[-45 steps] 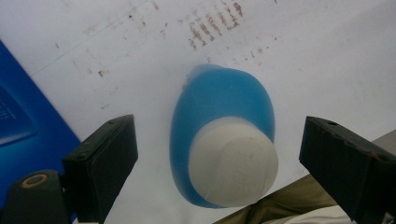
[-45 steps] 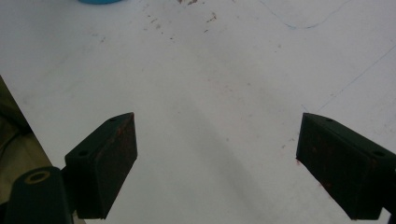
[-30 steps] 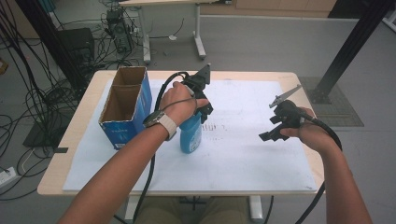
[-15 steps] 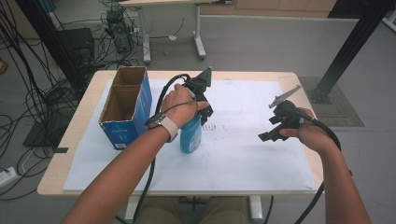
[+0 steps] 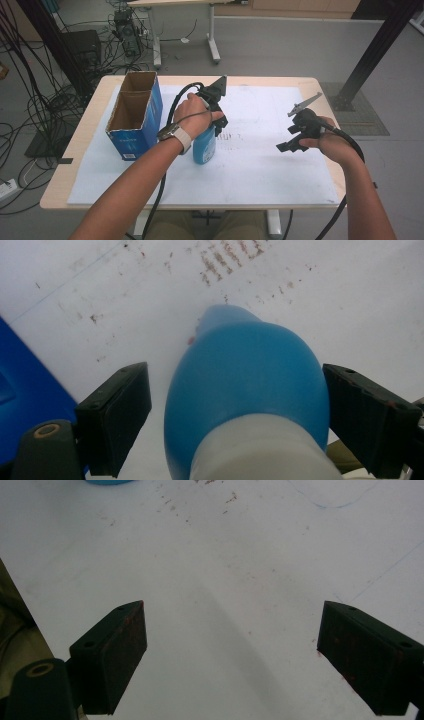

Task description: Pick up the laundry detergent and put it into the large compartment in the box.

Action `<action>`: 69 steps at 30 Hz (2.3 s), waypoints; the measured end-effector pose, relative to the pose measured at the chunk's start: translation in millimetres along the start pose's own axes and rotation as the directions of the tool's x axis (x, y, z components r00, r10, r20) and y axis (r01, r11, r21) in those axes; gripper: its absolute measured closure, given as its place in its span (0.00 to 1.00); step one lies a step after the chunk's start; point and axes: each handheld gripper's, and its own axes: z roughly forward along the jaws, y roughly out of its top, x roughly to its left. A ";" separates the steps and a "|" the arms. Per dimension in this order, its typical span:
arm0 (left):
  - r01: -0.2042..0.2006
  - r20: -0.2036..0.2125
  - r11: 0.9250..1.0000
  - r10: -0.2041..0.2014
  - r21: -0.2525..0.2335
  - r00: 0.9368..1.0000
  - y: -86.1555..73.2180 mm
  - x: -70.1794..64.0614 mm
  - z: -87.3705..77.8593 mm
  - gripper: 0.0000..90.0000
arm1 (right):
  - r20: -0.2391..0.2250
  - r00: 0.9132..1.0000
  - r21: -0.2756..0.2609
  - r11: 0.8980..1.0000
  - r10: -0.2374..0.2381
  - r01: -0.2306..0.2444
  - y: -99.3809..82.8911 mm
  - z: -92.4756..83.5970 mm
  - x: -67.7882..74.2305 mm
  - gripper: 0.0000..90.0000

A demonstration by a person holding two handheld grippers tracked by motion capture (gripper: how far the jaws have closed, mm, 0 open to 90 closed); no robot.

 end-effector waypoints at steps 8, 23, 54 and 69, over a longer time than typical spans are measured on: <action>-0.002 -0.017 1.000 0.002 0.003 1.000 1.3 -1.8 3.1 0.18 | -0.004 1.000 0.000 1.000 0.002 -0.002 -0.1 2.2 -1.1 0.14; 0.003 -0.021 1.000 -0.004 -0.012 1.000 -2.2 -2.1 4.9 0.24 | -0.009 1.000 -0.002 1.000 -0.004 0.004 3.4 5.1 -0.6 0.14; 0.009 -0.024 1.000 -0.010 -0.015 1.000 -1.0 -5.2 6.3 0.42 | -0.010 1.000 -0.011 1.000 0.000 0.000 0.3 4.0 -1.0 0.14; 0.011 -0.025 1.000 -0.011 -0.009 1.000 0.3 -5.9 6.3 0.43 | -0.011 1.000 -0.010 1.000 0.006 -0.006 -1.6 4.1 -1.1 0.14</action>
